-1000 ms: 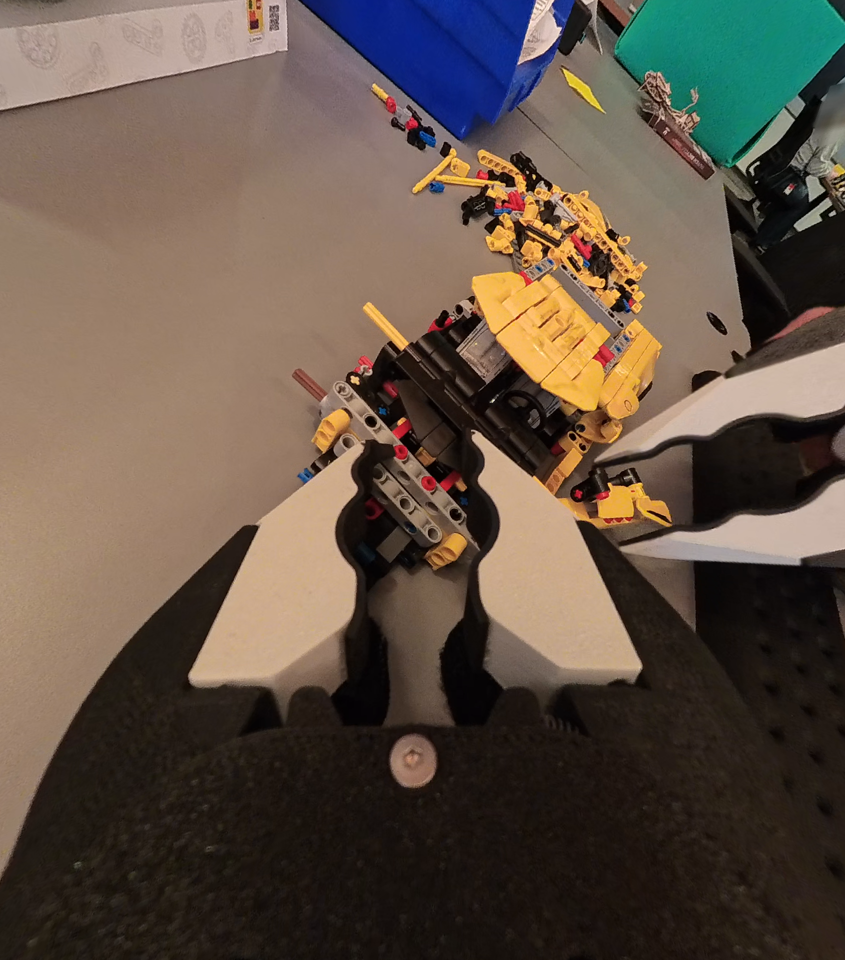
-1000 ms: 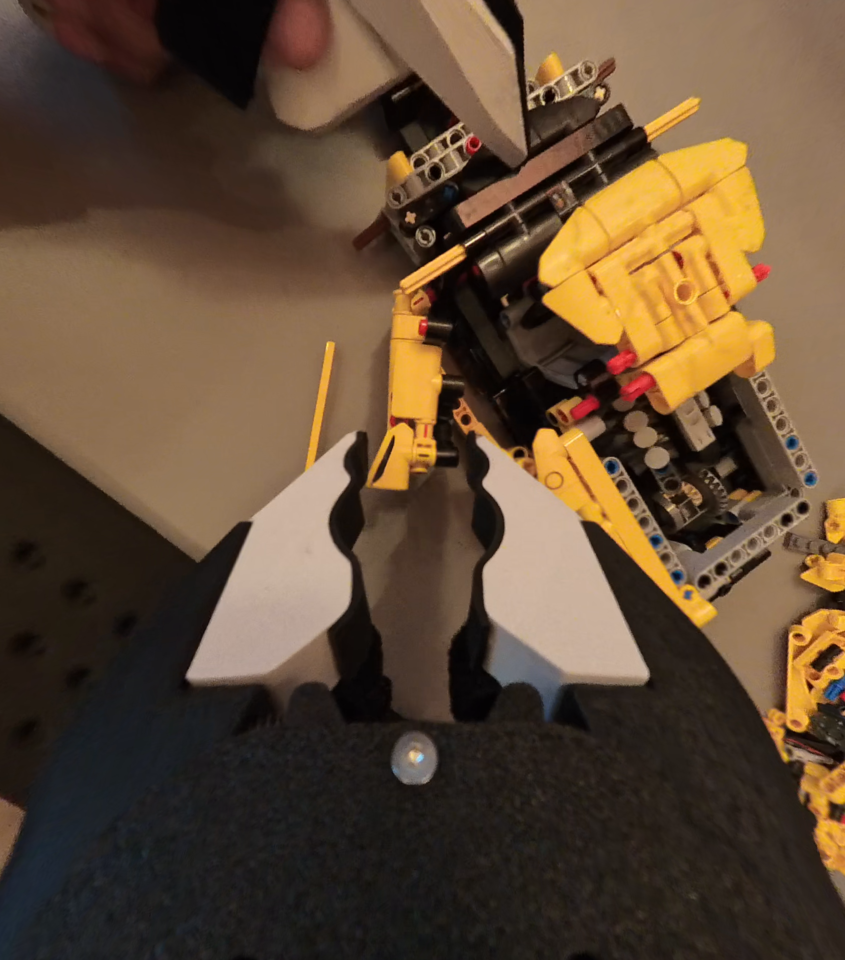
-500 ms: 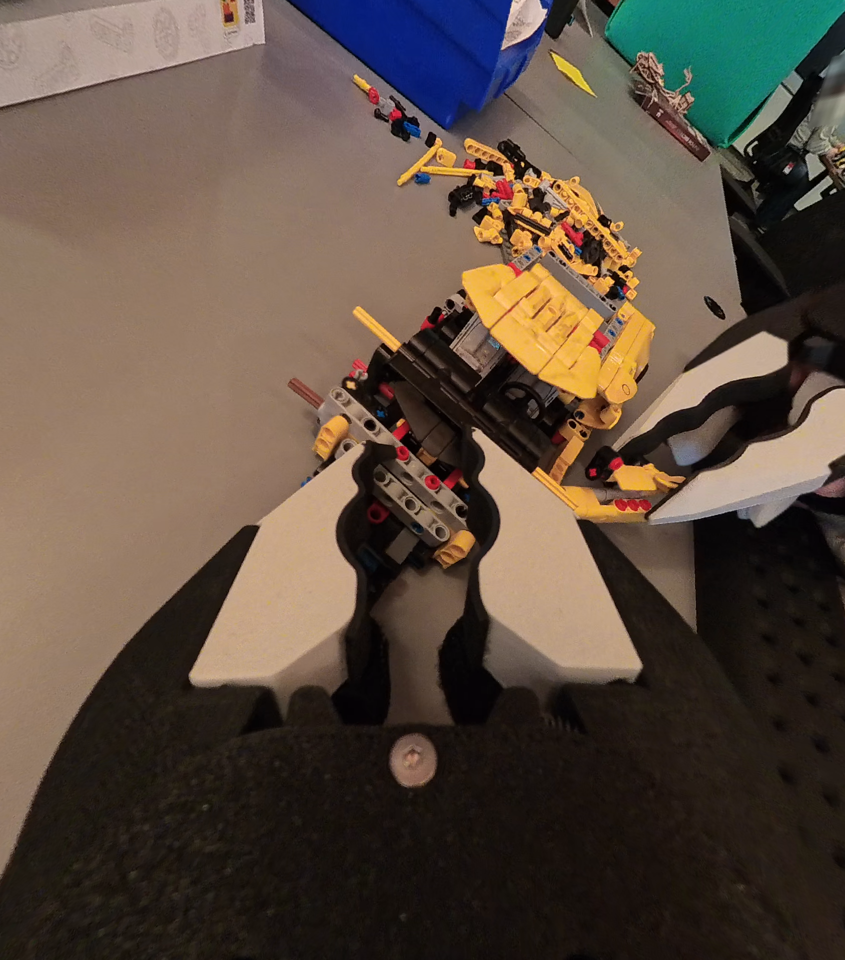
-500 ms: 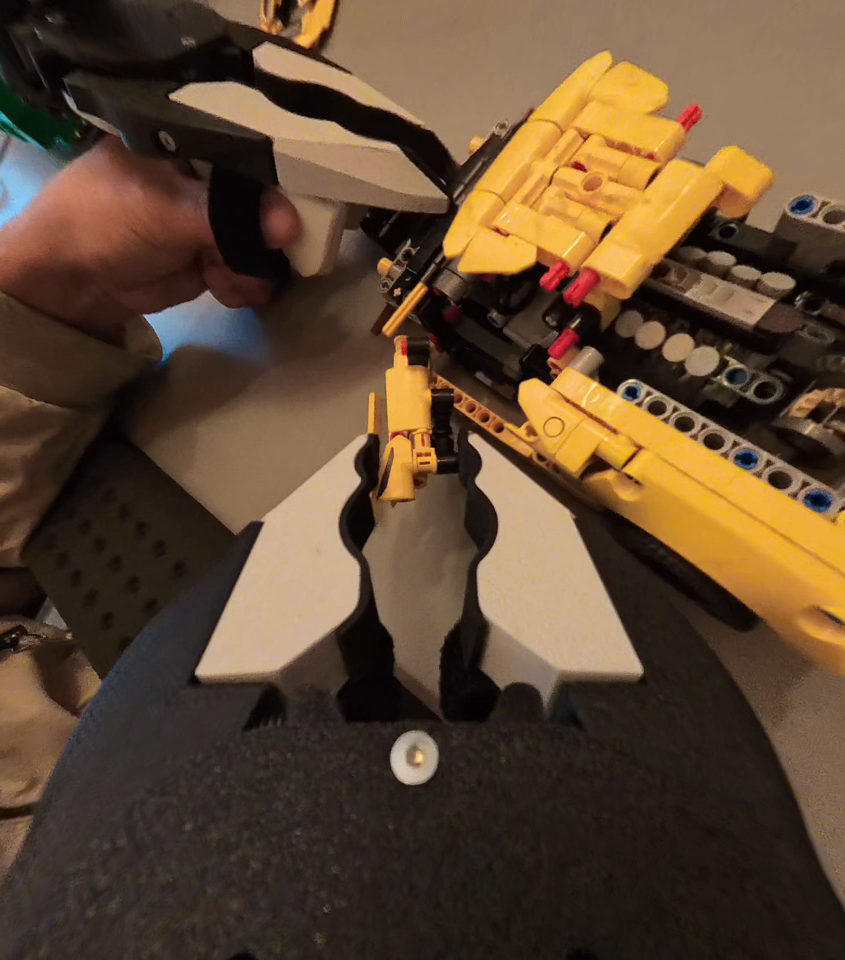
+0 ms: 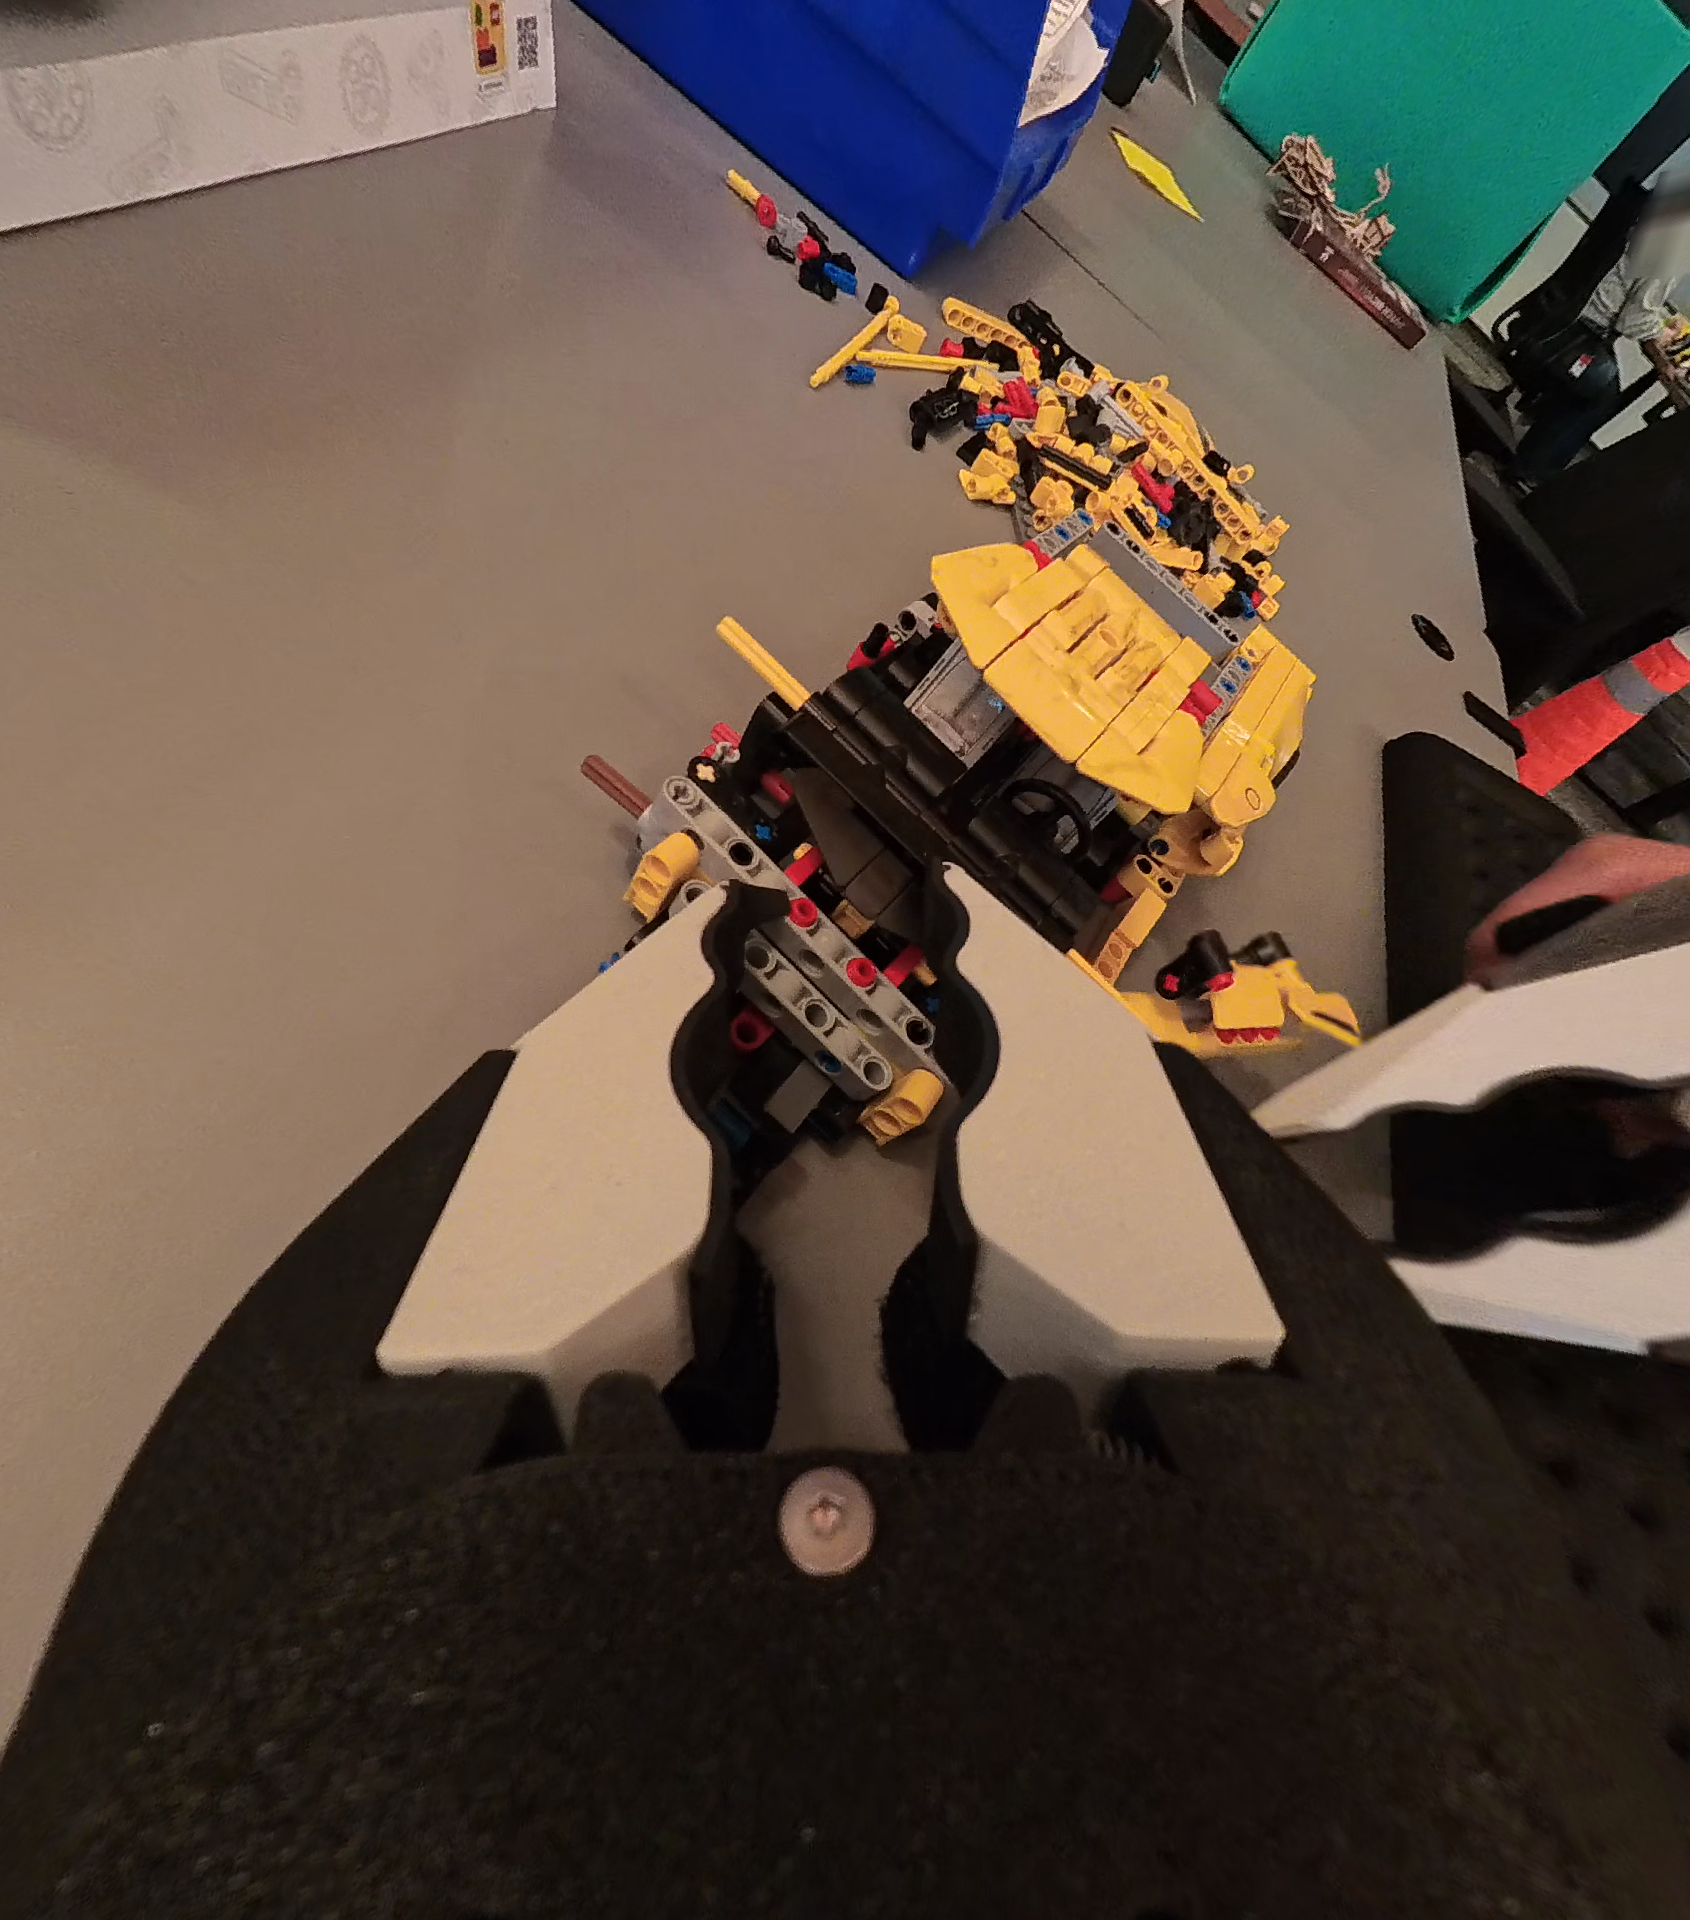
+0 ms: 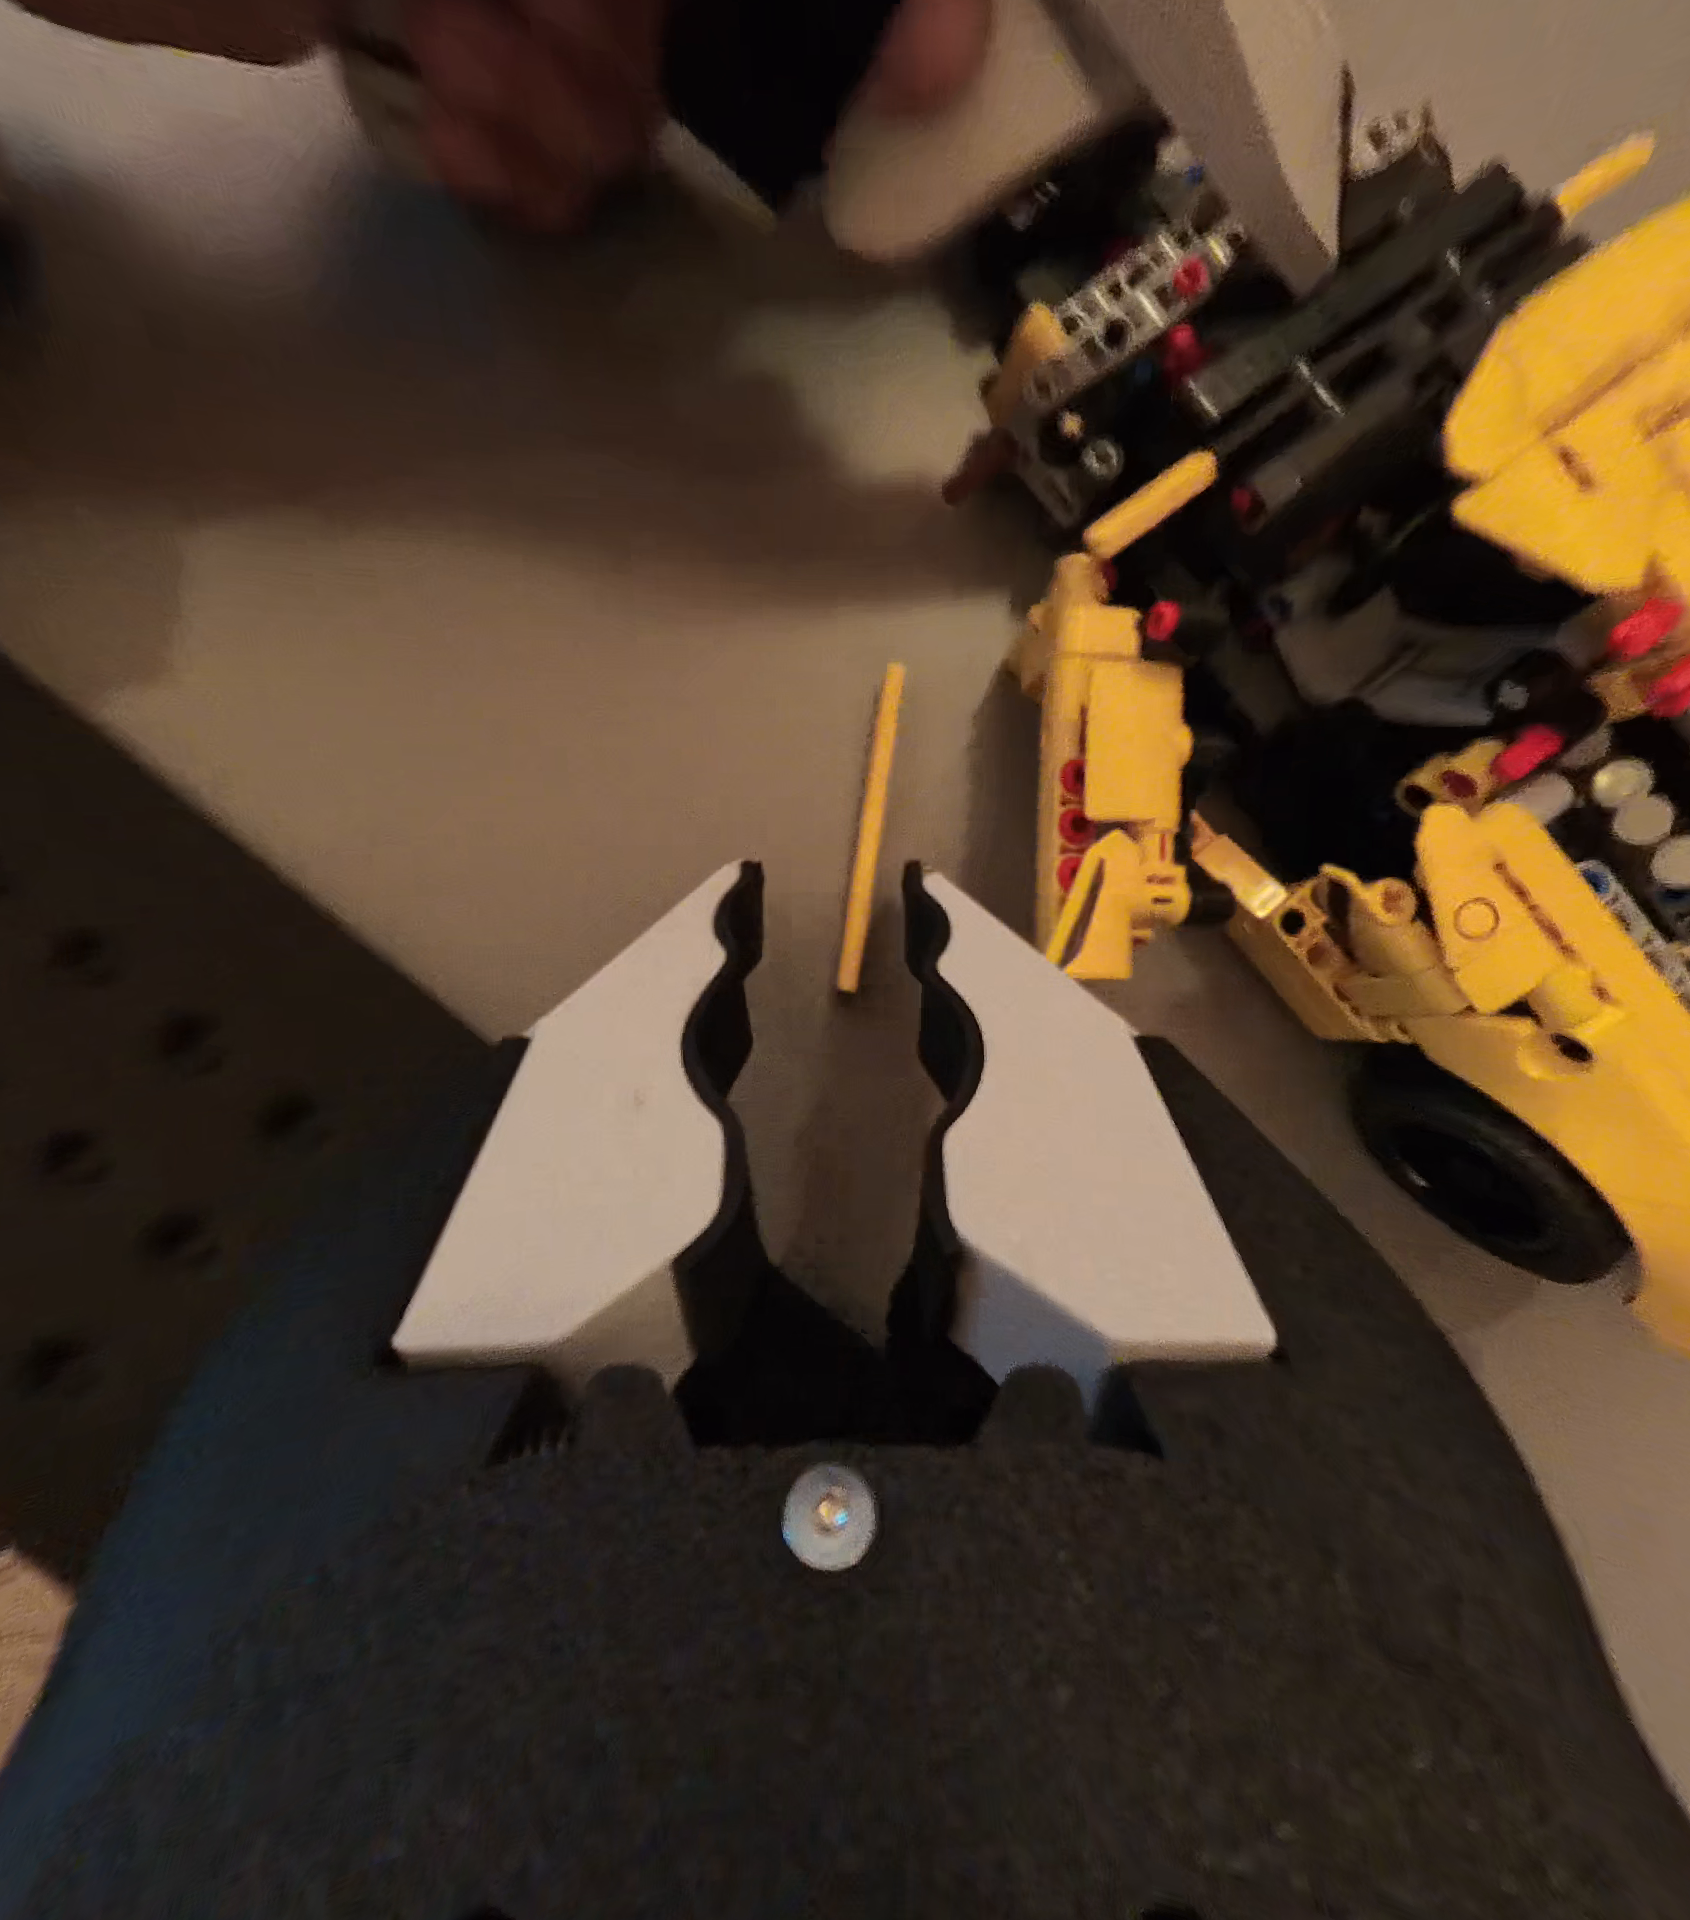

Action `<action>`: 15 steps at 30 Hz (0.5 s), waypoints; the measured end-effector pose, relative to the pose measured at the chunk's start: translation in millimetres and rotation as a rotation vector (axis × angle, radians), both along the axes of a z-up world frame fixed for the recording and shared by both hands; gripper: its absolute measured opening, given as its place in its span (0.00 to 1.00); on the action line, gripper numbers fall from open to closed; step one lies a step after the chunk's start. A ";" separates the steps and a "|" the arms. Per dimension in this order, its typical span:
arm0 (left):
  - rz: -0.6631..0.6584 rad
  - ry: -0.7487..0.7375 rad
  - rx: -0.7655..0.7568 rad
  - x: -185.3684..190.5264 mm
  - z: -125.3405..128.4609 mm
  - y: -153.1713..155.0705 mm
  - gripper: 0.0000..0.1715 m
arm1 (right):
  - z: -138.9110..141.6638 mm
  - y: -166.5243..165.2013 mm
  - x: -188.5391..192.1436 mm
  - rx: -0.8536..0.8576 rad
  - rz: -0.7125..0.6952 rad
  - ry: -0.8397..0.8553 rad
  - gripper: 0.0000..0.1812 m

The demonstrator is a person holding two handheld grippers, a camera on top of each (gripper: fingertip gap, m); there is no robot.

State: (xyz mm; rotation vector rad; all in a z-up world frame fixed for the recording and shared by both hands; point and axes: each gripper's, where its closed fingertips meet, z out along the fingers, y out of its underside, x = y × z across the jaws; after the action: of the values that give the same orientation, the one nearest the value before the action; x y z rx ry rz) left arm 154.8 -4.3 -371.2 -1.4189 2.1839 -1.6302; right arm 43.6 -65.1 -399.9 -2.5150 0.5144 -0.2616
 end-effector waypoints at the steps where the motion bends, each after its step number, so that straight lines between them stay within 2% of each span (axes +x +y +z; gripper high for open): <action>1: 0.001 -0.004 0.003 -0.1 0.1 0.1 0.20 | -4.1 -1.9 4.3 -0.001 -0.030 0.011 0.14; 3: 0.004 -0.007 0.005 0.0 0.4 0.7 0.19 | -7.0 -4.0 8.9 0.011 -0.053 0.027 0.10; 5: 0.002 0.000 -0.002 0.1 0.3 0.9 0.20 | -6.7 -6.3 9.1 0.001 -0.044 0.047 0.01; 6: 0.001 0.003 -0.005 0.1 0.3 1.0 0.20 | -2.5 -5.0 6.3 0.014 -0.024 0.049 0.01; 9: 0.004 0.001 -0.005 0.1 0.4 1.7 0.20 | 41.0 4.6 -17.8 0.176 0.138 0.087 0.01; 10: 0.005 0.003 -0.006 0.2 0.4 1.8 0.20 | 59.1 -7.0 -5.9 0.187 0.123 0.013 0.01; 12: 0.004 0.005 -0.009 0.2 0.3 1.8 0.20 | 98.6 -52.2 42.4 0.219 -0.014 -0.153 0.01; 13: 0.003 0.006 -0.010 0.3 0.4 1.7 0.20 | 112.3 -86.6 73.2 0.225 -0.125 -0.201 0.01; 14: 0.003 0.007 -0.010 0.2 0.4 1.7 0.20 | 114.3 -127.8 104.7 0.189 -0.245 -0.229 0.00; 15: 0.003 0.007 -0.010 0.3 0.4 1.6 0.20 | 102.8 -172.7 132.8 0.107 -0.352 -0.231 0.01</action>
State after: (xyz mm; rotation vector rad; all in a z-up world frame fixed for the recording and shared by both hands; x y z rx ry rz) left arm 155.2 -2.6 -370.8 -1.4320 2.1800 -1.6400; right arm 176.3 -237.8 -297.0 -2.2423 0.8495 -0.6313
